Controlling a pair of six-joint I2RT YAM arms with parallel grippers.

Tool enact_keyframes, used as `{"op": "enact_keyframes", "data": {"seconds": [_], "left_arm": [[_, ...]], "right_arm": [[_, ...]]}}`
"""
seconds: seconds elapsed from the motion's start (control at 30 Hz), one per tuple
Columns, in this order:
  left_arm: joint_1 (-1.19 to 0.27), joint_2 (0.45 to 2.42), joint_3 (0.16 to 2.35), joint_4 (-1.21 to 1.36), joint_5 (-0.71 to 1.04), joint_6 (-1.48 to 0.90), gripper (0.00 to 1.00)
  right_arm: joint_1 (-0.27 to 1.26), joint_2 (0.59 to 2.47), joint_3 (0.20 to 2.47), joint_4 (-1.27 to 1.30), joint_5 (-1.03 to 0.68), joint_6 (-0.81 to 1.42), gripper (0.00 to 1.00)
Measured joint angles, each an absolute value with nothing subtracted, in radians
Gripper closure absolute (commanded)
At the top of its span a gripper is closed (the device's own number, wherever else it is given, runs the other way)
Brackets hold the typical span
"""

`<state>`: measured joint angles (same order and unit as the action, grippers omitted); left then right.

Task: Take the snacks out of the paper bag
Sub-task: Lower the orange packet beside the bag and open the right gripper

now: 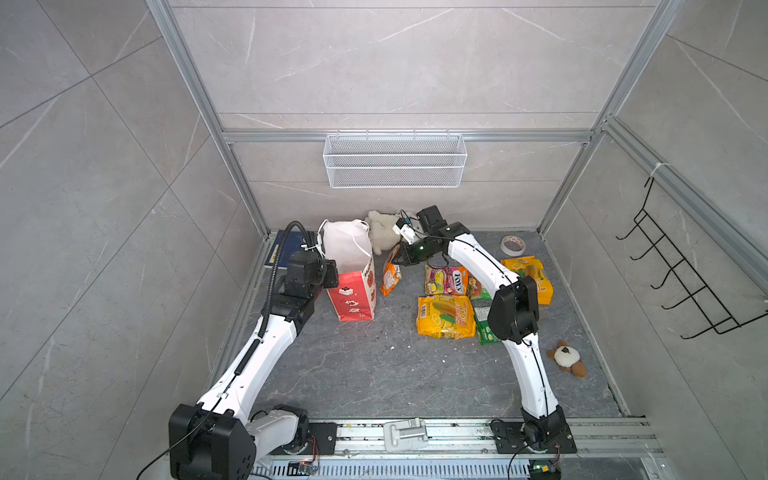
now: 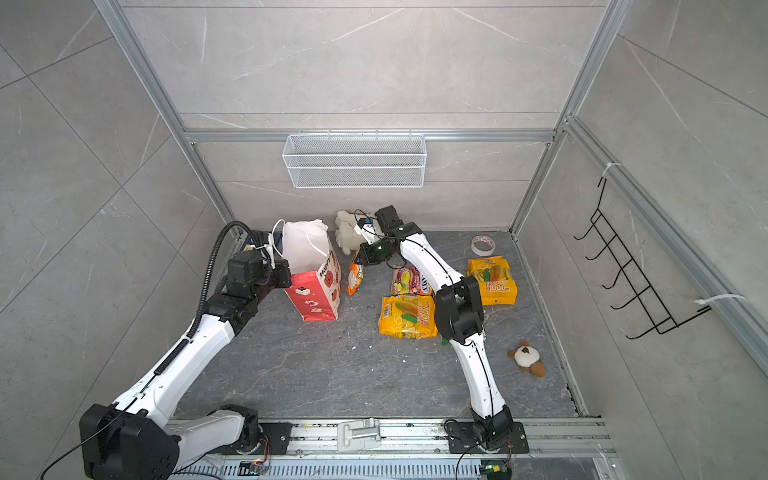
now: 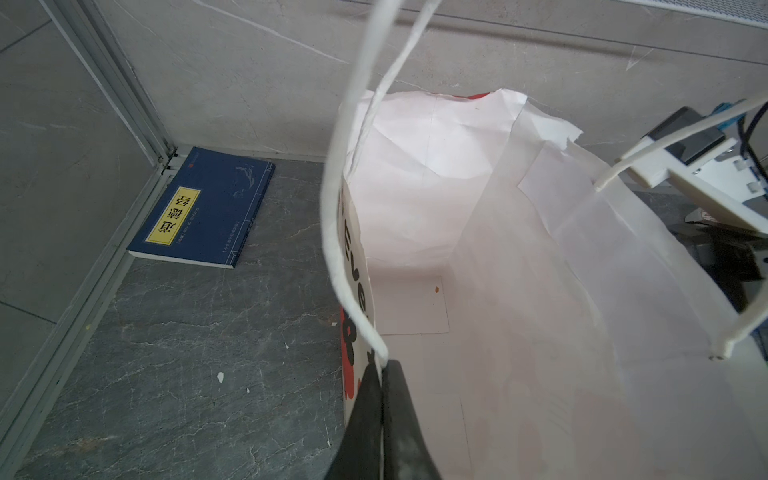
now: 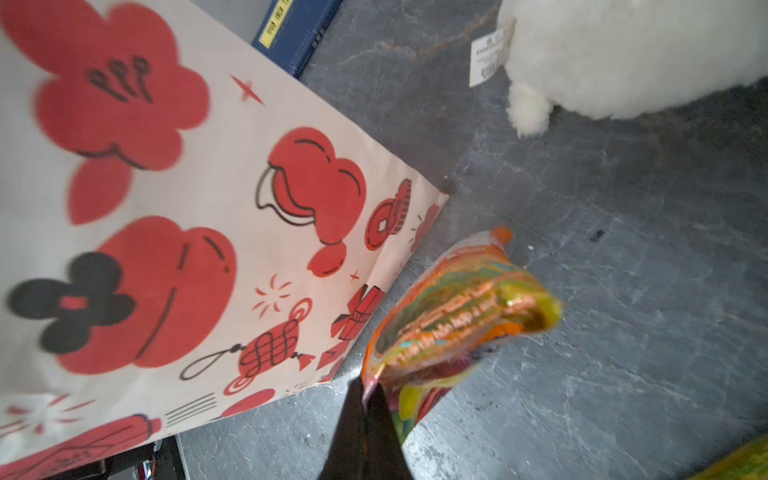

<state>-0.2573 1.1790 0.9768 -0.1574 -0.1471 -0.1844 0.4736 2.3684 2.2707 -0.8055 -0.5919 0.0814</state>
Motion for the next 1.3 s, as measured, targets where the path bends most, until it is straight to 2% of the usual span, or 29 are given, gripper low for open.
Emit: {"op": "enact_keyframes", "data": {"seconds": [0.17, 0.27, 0.43, 0.5, 0.57, 0.67, 1.0, 1.1, 1.2, 1.23, 1.3], "left_arm": [[-0.257, 1.184, 0.978, -0.156, -0.127, -0.173, 1.00], [-0.257, 1.186, 0.978, -0.155, -0.118, -0.167, 0.95], [-0.257, 1.187, 0.978, -0.152, -0.095, -0.159, 0.80], [-0.257, 1.187, 0.978, -0.152, -0.087, -0.156, 0.74], [-0.255, 1.187, 0.978, -0.152, -0.072, -0.150, 0.69], [-0.255, 1.187, 0.981, -0.154, -0.054, -0.144, 0.58], [-0.255, 1.144, 0.997, -0.158, -0.028, -0.145, 0.55], [-0.255, 1.092, 0.996, -0.158, -0.057, -0.148, 0.52], [-0.253, 1.030, 0.985, -0.150, -0.117, -0.166, 0.46], [-0.251, 1.006, 0.974, -0.147, -0.142, -0.177, 0.46], [-0.239, 0.970, 0.948, -0.141, -0.184, -0.200, 0.47]], "right_arm": [[0.473, 2.394, 2.273, -0.834, -0.543, 0.068, 0.99], [0.473, 2.396, 2.273, -0.857, -0.500, 0.059, 0.96], [0.473, 2.396, 2.271, -0.877, -0.442, 0.055, 0.92], [0.473, 2.396, 2.271, -0.884, -0.421, 0.055, 0.93], [0.473, 2.396, 2.271, -0.897, -0.395, 0.055, 0.98], [0.473, 2.395, 2.265, -0.905, -0.369, 0.061, 0.97], [0.473, 2.362, 2.148, -0.905, -0.298, 0.145, 0.88], [0.473, 2.358, 2.143, -0.903, -0.293, 0.170, 0.82], [0.473, 2.349, 2.135, -0.902, -0.287, 0.191, 0.87], [0.473, 2.346, 2.135, -0.902, -0.286, 0.195, 0.93], [0.473, 2.337, 2.128, -0.902, -0.280, 0.208, 0.91]]}}
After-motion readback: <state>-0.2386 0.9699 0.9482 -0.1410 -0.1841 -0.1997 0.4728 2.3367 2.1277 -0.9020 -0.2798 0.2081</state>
